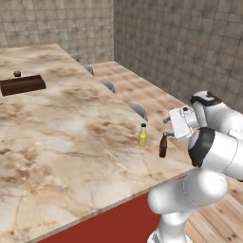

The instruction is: Move the mustard and ketchup from the cabinet to the dining counter.

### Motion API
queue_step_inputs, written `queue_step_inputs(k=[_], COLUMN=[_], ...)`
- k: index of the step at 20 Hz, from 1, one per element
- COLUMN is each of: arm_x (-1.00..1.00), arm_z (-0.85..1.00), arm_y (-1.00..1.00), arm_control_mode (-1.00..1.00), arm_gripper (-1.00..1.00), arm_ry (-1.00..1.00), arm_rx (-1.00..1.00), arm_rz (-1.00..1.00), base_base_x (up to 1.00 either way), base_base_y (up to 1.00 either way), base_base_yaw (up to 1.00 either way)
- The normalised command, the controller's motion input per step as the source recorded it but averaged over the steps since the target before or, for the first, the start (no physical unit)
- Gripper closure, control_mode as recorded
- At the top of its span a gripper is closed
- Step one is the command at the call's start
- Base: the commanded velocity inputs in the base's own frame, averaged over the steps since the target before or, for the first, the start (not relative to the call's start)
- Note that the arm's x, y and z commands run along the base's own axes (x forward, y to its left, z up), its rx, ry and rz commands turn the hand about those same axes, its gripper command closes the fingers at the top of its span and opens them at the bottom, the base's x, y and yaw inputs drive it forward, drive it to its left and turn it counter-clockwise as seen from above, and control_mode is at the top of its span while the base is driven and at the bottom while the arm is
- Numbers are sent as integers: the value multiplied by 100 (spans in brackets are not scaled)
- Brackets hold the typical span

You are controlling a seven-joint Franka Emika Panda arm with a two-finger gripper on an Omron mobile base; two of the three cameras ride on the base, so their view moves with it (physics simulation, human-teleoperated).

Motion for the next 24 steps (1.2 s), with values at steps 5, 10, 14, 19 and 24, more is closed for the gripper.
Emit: queue_step_inputs(k=[5,10,14,19,24], arm_x=[-24,-64,-89,-79,-62], arm_z=[100,98,76,53,3], arm_y=[7,40,72,96,100], arm_control_mode=[-100,-100,-100,-100,-100], arm_gripper=[-100,-100,-100,-100,-100], arm_ry=[0,0,0,4,-4], arm_rx=[-10,-20,-24,-19,-13], arm_rz=[0,-10,-25,-19,-2], base_base_x=[0,0,0,0,0], base_base_y=[0,0,0,0,0], base_base_yaw=[0,0,0,0,0])
